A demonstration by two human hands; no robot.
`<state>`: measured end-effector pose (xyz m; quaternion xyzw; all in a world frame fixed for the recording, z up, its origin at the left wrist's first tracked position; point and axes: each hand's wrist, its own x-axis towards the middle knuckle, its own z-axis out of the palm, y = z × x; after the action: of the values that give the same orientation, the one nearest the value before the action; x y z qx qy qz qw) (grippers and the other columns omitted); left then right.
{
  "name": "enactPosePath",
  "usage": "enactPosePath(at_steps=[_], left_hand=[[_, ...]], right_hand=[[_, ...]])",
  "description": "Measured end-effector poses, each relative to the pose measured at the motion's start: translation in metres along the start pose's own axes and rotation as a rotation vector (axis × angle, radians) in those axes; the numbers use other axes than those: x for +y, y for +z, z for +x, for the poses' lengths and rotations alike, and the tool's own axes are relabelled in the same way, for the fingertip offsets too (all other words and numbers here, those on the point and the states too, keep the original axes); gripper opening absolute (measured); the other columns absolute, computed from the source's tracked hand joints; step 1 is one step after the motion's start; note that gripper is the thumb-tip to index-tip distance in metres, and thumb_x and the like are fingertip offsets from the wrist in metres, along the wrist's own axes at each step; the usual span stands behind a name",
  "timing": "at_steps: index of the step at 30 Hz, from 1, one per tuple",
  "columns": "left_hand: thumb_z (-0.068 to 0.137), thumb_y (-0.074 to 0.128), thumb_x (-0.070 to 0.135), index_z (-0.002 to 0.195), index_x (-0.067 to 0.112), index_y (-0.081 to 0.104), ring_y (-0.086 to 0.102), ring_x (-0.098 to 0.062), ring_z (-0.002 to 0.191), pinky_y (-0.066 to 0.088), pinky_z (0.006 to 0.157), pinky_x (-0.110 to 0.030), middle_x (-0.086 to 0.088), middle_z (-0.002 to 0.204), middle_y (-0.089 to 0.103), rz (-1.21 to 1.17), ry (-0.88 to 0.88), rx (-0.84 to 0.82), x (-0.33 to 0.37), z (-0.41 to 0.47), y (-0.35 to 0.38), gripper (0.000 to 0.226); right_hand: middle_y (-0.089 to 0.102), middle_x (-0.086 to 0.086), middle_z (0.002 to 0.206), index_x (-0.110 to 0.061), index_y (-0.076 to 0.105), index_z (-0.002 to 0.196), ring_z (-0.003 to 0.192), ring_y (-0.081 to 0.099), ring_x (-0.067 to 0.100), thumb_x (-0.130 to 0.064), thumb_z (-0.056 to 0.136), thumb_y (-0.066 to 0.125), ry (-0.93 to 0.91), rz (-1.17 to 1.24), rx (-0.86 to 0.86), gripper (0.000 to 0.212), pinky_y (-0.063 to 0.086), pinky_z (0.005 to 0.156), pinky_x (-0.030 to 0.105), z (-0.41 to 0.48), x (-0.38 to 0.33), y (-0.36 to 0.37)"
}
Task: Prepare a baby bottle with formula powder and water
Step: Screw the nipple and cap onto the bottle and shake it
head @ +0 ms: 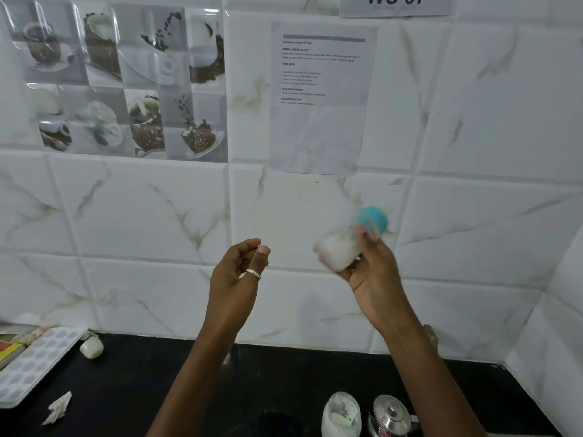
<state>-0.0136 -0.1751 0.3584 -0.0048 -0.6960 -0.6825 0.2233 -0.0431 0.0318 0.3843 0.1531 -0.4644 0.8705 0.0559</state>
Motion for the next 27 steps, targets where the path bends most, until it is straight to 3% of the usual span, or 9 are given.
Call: enactPosePath(at_steps=[3, 7, 10, 12, 16, 20, 21, 25, 27], left_hand=[[0.093, 0.064, 0.047, 0.117, 0.034, 0.067, 0.071, -0.009, 0.107, 0.054, 0.104, -0.042, 0.011, 0.109, 0.076, -0.001, -0.009, 0.001, -0.001, 0.0, 0.0, 0.028], [0.086, 0.063, 0.056, 0.118, 0.034, 0.067, 0.07, -0.01, 0.107, 0.054, 0.104, -0.043, 0.012, 0.108, 0.076, 0.001, -0.011, -0.001, 0.0, -0.001, 0.001, 0.038], [0.086, 0.063, 0.056, 0.119, 0.033, 0.067, 0.07, -0.008, 0.107, 0.054, 0.104, -0.042, 0.012, 0.109, 0.076, 0.004, -0.009, -0.004, 0.0, -0.002, 0.001, 0.04], [0.091, 0.064, 0.05, 0.118, 0.033, 0.067, 0.07, -0.009, 0.107, 0.054, 0.105, -0.042, 0.011, 0.109, 0.076, 0.004, -0.014, -0.001, -0.001, -0.001, 0.001, 0.033], [0.084, 0.063, 0.058, 0.119, 0.033, 0.067, 0.07, -0.011, 0.109, 0.053, 0.105, -0.044, 0.011, 0.11, 0.076, 0.001, -0.018, 0.006, -0.001, -0.001, 0.002, 0.043], [0.094, 0.064, 0.047, 0.118, 0.033, 0.067, 0.07, -0.009, 0.107, 0.054, 0.105, -0.042, 0.011, 0.109, 0.076, 0.001, -0.021, -0.002, -0.003, -0.001, 0.002, 0.028], [0.095, 0.064, 0.045, 0.119, 0.033, 0.067, 0.07, -0.008, 0.107, 0.054, 0.105, -0.041, 0.011, 0.11, 0.076, 0.003, -0.023, -0.004, -0.003, 0.0, 0.001, 0.027], [0.087, 0.063, 0.054, 0.119, 0.033, 0.067, 0.07, -0.009, 0.108, 0.054, 0.105, -0.041, 0.013, 0.109, 0.076, 0.001, -0.019, -0.003, -0.001, 0.0, 0.004, 0.038], [0.082, 0.062, 0.058, 0.119, 0.033, 0.067, 0.07, -0.009, 0.107, 0.054, 0.104, -0.041, 0.013, 0.108, 0.076, 0.001, -0.018, -0.002, 0.0, 0.0, 0.003, 0.045]], right_hand=[[0.065, 0.025, 0.126, -0.009, 0.047, 0.138, 0.118, 0.064, 0.046, -0.042, 0.085, 0.074, -0.024, -0.005, 0.038, 0.068, 0.059, 0.092, 0.051, 0.002, 0.004, 0.001], [0.068, 0.009, 0.117, -0.013, 0.052, 0.136, 0.116, 0.067, 0.032, -0.056, 0.062, 0.09, 0.063, -0.268, -0.068, 0.093, 0.06, 0.088, 0.048, -0.005, 0.009, 0.001], [0.069, 0.015, 0.119, -0.005, 0.048, 0.139, 0.113, 0.068, 0.042, -0.038, 0.086, 0.075, -0.03, 0.071, 0.046, 0.068, 0.061, 0.085, 0.047, 0.001, 0.001, 0.0], [0.068, 0.02, 0.125, -0.006, 0.046, 0.142, 0.113, 0.068, 0.042, -0.035, 0.091, 0.068, -0.054, 0.093, 0.097, 0.062, 0.06, 0.089, 0.049, 0.003, 0.002, 0.002], [0.066, 0.016, 0.124, -0.013, 0.051, 0.135, 0.117, 0.067, 0.034, -0.064, 0.058, 0.088, 0.062, -0.298, -0.021, 0.099, 0.058, 0.092, 0.053, -0.006, 0.013, 0.005], [0.068, 0.015, 0.123, -0.01, 0.05, 0.138, 0.115, 0.068, 0.038, -0.035, 0.091, 0.068, -0.042, 0.104, 0.095, 0.056, 0.06, 0.09, 0.05, 0.004, 0.005, 0.0], [0.067, 0.017, 0.125, -0.01, 0.048, 0.139, 0.116, 0.067, 0.039, -0.034, 0.092, 0.067, -0.061, 0.13, 0.119, 0.057, 0.06, 0.09, 0.05, 0.006, 0.005, 0.0], [0.065, 0.016, 0.126, -0.015, 0.052, 0.134, 0.121, 0.064, 0.037, -0.051, 0.074, 0.082, 0.105, -0.278, -0.042, 0.076, 0.057, 0.094, 0.053, -0.002, 0.014, 0.003], [0.064, 0.015, 0.126, -0.014, 0.052, 0.137, 0.122, 0.063, 0.037, -0.049, 0.076, 0.082, 0.071, -0.255, -0.03, 0.077, 0.058, 0.092, 0.053, -0.003, 0.013, 0.0]])
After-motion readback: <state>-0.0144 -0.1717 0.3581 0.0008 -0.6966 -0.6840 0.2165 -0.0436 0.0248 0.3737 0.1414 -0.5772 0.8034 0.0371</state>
